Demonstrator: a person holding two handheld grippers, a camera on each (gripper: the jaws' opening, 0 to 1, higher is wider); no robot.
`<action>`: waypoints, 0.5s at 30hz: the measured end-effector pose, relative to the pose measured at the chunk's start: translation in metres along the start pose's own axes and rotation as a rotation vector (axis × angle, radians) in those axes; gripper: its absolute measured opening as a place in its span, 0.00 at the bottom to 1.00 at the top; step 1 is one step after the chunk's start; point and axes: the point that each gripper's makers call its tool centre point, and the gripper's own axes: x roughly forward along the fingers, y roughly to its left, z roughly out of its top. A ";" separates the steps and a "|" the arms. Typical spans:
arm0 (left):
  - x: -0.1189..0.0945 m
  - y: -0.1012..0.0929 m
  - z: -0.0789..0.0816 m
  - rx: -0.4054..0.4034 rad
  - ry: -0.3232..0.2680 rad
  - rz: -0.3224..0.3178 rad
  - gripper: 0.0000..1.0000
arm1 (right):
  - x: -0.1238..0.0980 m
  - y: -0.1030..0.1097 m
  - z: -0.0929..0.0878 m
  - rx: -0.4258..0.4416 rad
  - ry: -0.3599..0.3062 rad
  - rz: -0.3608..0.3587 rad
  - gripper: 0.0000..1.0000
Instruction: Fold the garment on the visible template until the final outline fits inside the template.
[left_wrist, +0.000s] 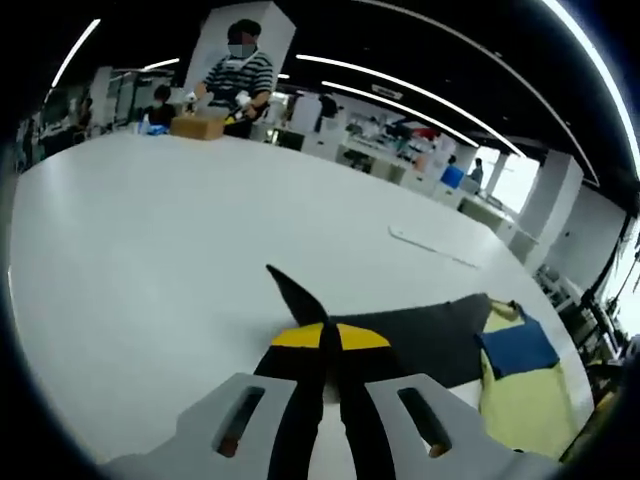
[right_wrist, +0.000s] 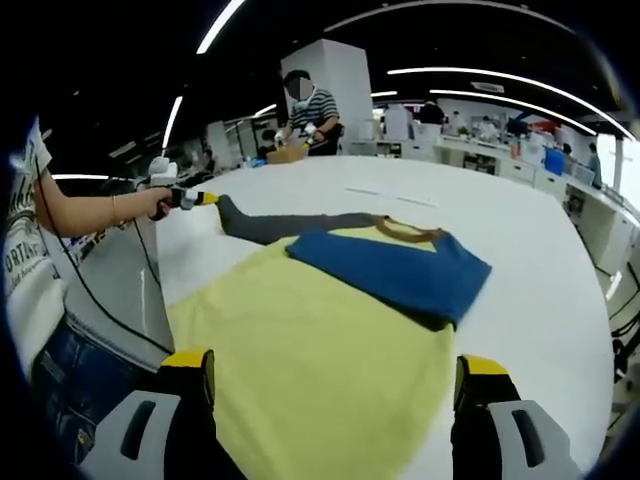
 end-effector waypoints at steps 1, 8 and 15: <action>0.000 -0.004 0.000 0.004 0.004 -0.008 0.01 | 0.000 0.001 0.000 0.000 -0.001 0.001 0.99; 0.003 -0.033 -0.003 0.059 0.032 -0.074 0.01 | 0.001 0.004 0.001 -0.002 -0.005 0.009 0.99; 0.008 -0.062 -0.002 0.102 0.042 -0.141 0.01 | 0.002 0.005 0.002 -0.001 -0.005 0.010 0.99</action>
